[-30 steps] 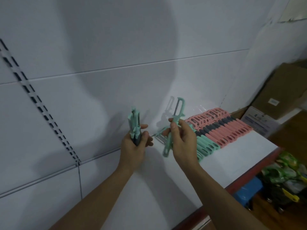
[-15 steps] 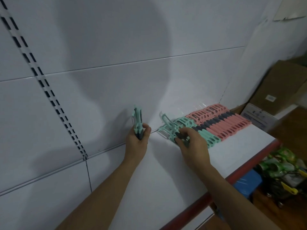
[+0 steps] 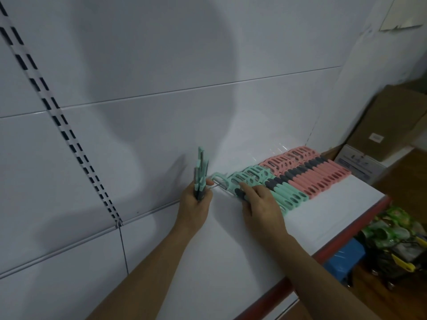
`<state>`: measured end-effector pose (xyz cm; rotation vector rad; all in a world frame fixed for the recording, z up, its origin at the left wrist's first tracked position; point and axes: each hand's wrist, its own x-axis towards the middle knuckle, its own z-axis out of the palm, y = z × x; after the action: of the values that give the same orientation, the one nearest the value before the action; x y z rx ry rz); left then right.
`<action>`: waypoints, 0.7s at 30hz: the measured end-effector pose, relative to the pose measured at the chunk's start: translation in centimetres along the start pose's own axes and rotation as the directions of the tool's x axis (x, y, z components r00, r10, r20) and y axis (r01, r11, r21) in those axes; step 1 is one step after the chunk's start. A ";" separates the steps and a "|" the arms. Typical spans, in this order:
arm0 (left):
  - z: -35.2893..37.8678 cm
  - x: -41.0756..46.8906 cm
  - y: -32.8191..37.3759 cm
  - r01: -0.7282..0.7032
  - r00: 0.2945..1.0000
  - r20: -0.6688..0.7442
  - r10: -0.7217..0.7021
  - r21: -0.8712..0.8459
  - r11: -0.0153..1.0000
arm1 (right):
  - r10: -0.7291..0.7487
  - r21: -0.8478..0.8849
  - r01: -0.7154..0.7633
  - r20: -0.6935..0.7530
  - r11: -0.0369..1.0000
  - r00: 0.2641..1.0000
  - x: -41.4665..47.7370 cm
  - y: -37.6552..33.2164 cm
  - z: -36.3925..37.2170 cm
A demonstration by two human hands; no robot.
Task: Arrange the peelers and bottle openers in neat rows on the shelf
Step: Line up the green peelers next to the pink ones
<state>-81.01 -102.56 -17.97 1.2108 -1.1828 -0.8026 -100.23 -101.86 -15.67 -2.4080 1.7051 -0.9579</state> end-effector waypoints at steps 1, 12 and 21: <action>0.0 0.0 0.1 -0.002 1.000 0.014 0.001 0.012 1.000 | -0.025 -0.019 0.025 -0.020 1.000 0.999 0.1 0.0 -0.1; 0.0 0.2 -0.3 -0.018 0.995 0.101 0.006 0.120 0.993 | -0.038 -0.010 0.038 -0.027 0.999 0.999 -0.6 1.1 0.4; -0.2 0.4 -0.1 -0.024 0.997 0.072 0.019 0.071 0.997 | 0.033 -0.014 -0.034 -0.012 0.999 0.999 -0.4 0.8 0.6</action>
<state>-80.72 -102.89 -17.96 1.2347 -1.2903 -0.7987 -100.69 -102.06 -16.68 -2.3788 1.7560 -0.9618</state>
